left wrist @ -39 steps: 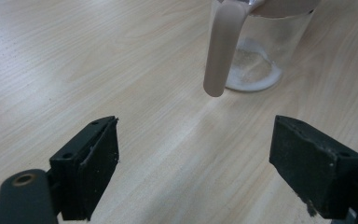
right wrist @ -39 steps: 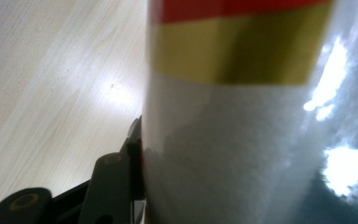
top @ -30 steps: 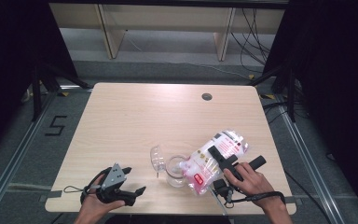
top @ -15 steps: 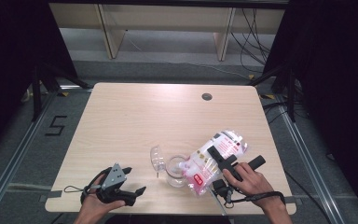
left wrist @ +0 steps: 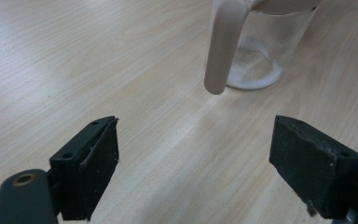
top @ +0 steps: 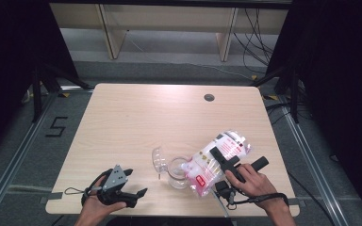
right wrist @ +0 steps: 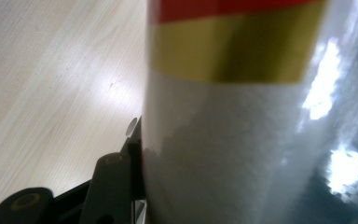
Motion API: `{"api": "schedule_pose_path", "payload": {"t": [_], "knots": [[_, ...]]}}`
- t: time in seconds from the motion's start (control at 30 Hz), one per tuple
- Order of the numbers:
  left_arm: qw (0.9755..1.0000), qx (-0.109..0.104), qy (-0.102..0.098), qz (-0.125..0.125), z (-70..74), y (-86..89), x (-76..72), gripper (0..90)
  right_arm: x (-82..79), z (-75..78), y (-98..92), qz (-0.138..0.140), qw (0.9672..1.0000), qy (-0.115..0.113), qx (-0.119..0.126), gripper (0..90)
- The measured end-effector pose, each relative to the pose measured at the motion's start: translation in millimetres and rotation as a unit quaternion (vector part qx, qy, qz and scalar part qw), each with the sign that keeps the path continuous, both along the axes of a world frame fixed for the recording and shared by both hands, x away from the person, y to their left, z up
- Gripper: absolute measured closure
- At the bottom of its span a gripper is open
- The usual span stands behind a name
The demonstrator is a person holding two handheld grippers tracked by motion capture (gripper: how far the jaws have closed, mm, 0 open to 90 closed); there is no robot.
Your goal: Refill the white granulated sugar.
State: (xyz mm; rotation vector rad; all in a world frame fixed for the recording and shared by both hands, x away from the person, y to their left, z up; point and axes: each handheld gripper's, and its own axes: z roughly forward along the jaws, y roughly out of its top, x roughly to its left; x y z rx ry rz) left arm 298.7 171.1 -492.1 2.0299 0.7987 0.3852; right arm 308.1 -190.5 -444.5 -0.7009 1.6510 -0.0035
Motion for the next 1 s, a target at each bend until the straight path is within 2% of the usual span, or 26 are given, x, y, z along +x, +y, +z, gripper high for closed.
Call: {"api": "schedule_pose_path", "payload": {"t": [0.27, 0.3, 0.4, 0.47, 0.53, 0.57, 0.67, 0.8, 0.83, 0.9, 1.0], "knots": [[1.0000, 0.003, -0.003, 0.000, 0.0, 0.0, 0.0, 15.3, -0.9, 0.7, 0.7, 0.000, 1.0000, 0.003, -0.001, 54.3], [1.0000, -0.002, -0.002, 0.002, -1.0, -0.6, 0.3, 15.3, -1.0, 0.8, 0.7, 0.000, 1.0000, 0.002, -0.002, 54.3], [1.0000, 0.004, 0.000, 0.003, -0.2, -0.5, -0.5, 15.3, -1.4, 0.5, -0.6, -0.004, 1.0000, 0.003, 0.005, 54.4], [1.0000, -0.001, -0.002, 0.003, -1.0, -0.8, 0.2, 15.3, -1.8, 0.0, -1.1, -0.008, 0.9999, 0.006, 0.009, 54.5], [1.0000, -0.001, -0.004, 0.001, -0.8, -0.5, 0.4, 15.3, -1.1, -0.5, -1.6, -0.004, 0.9999, 0.003, 0.012, 54.5], [1.0000, -0.002, -0.003, 0.002, -1.0, -0.6, 0.2, 15.3, -0.5, 0.3, -0.8, 0.001, 1.0000, 0.005, 0.006, 54.5], [1.0000, 0.002, -0.001, 0.002, -0.2, -0.2, -0.4, 15.3, -0.8, -1.2, -1.8, -0.005, 0.9999, 0.005, 0.013, 54.6], [1.0000, 0.002, -0.002, 0.002, 0.0, 0.0, -0.4, 15.3, 0.3, 0.1, -0.3, 0.005, 1.0000, 0.003, 0.004, 54.8], [1.0000, 0.003, -0.004, 0.002, 0.1, 0.1, -0.3, 15.3, -1.2, -0.7, -1.5, -0.008, 0.9999, 0.008, 0.011, 54.7], [0.9999, 0.013, -0.005, 0.000, 0.7, 1.5, -0.1, 15.3, 0.1, 0.2, -0.7, 0.004, 0.9999, 0.006, 0.008, 54.8], [0.9999, 0.016, -0.005, -0.001, 1.2, 1.9, -0.2, 15.3, 0.7, -0.2, -1.1, 0.006, 0.9999, 0.001, 0.011, 54.9]]}}
